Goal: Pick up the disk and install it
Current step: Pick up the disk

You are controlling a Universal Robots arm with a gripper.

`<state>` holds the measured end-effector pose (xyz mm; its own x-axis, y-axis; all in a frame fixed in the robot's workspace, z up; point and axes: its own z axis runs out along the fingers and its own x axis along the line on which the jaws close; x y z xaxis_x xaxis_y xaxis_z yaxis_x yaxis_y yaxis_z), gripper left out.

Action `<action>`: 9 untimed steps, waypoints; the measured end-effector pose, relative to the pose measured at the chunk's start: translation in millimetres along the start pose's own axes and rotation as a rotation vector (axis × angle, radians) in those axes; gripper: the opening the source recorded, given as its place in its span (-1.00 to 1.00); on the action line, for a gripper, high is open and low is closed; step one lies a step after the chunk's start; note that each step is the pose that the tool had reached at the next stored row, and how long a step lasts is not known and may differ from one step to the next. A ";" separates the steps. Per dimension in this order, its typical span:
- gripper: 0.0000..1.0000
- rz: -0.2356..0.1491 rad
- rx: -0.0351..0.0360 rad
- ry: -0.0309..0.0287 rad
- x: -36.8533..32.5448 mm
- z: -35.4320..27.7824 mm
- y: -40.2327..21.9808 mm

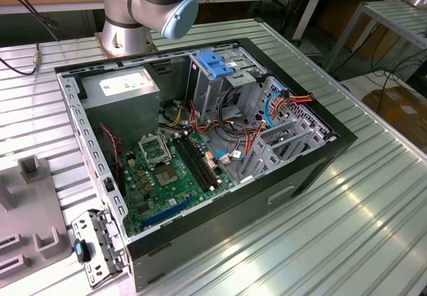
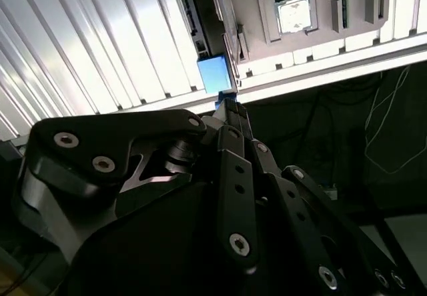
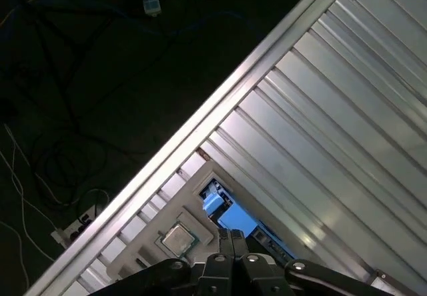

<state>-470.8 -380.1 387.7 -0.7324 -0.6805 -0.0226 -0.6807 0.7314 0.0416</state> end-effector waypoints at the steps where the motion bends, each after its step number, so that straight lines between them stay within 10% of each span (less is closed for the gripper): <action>1: -0.79 -0.001 0.0000 0.0001 0.0 0.0 0.0; 9: -0.79 -0.005 -0.0001 0.0003 0.0 0.0 0.0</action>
<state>-470.8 -380.1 387.7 -0.7291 -0.6840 -0.0225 -0.6843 0.7280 0.0416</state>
